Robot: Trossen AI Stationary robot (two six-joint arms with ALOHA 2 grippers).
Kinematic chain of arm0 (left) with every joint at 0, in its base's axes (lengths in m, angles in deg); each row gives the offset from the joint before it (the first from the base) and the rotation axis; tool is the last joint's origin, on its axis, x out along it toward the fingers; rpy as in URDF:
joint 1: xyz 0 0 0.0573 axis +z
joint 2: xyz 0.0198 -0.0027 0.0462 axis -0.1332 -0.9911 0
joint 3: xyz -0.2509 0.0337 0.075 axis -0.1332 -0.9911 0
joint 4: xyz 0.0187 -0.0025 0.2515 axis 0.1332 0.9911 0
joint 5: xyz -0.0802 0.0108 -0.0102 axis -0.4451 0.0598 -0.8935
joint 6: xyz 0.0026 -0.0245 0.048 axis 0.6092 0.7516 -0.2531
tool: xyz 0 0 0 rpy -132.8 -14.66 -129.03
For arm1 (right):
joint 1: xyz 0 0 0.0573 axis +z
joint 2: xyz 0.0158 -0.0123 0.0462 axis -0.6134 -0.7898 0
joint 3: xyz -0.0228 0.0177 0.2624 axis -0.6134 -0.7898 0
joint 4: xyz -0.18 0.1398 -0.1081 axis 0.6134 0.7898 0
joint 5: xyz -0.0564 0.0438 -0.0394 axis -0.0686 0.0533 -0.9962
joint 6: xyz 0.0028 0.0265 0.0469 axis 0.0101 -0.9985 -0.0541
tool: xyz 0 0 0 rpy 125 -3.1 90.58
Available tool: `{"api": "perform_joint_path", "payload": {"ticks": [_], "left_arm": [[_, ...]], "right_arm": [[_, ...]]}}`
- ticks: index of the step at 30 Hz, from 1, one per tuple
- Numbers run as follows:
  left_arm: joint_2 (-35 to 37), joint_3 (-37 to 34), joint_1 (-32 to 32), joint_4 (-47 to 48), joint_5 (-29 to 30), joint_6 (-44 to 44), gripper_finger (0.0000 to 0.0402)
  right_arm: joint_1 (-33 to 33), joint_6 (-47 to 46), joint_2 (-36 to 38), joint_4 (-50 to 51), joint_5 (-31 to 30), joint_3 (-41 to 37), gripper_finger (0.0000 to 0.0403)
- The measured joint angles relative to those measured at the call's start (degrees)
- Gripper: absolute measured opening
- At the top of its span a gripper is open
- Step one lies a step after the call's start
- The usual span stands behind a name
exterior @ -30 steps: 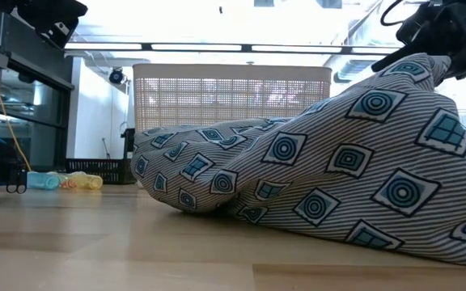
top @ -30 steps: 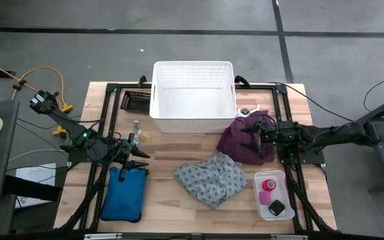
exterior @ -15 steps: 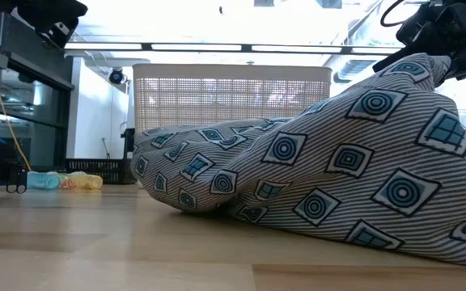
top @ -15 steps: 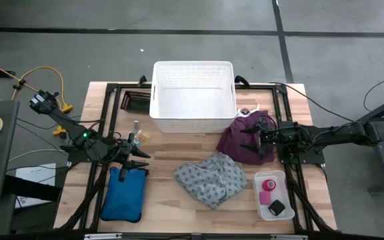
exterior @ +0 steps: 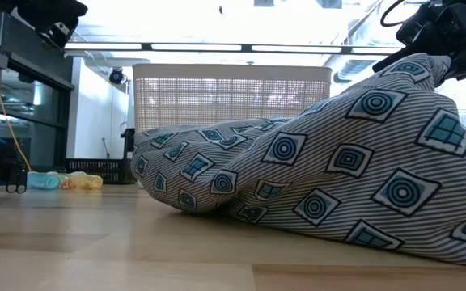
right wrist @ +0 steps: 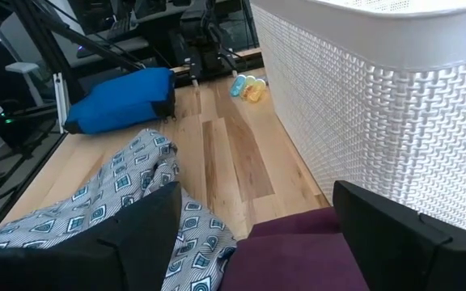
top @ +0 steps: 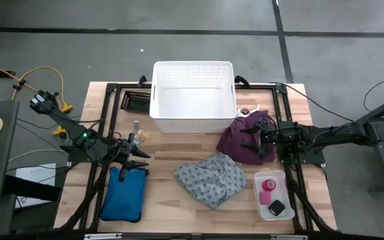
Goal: Pick & place medical supplies in basket/bin
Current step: Put the top light green pill bottle into the black bin
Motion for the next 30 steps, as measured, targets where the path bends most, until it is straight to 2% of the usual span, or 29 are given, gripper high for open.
{"api": "perform_joint_path", "payload": {"ticks": [19,30], "left_arm": [[0.0,0.0,0.0,-0.7,0.6,0.0,0.0128],[-0.4,0.0,0.0,-0.7,4.2,-1.9,0.0128]], "right_arm": [[0.0,0.0,0.0,0.0,0.0,0.0,0.0309],[0.0,0.0,0.0,0.0,0.0,0.0,0.0309]]}}
